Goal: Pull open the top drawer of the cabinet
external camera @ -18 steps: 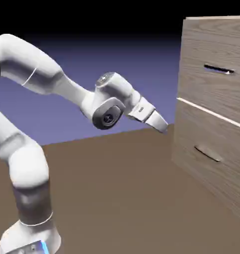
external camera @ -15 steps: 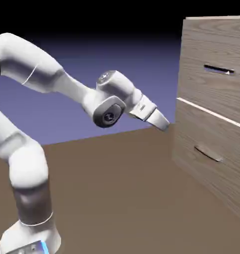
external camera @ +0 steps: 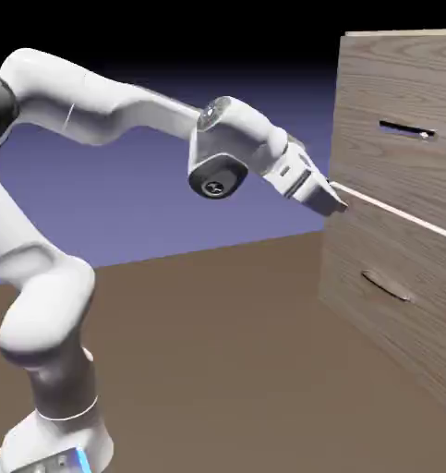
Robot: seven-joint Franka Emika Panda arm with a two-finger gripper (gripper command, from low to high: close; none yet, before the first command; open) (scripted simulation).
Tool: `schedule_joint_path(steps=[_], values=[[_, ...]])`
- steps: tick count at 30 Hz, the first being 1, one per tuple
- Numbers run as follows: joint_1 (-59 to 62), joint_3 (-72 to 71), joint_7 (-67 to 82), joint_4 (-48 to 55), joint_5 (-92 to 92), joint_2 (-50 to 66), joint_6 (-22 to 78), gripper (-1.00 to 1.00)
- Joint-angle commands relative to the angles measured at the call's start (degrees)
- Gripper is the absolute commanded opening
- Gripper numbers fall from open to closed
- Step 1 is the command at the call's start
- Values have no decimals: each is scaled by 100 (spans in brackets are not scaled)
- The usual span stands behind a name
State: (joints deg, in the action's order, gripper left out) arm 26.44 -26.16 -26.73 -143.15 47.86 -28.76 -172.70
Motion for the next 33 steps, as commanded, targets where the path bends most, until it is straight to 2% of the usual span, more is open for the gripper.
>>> schedule_joint_path(steps=[1,33], values=[[141,-136,82,93,249,20,7,0],[4661,-4495,2702,3067,8223,670,224,0]])
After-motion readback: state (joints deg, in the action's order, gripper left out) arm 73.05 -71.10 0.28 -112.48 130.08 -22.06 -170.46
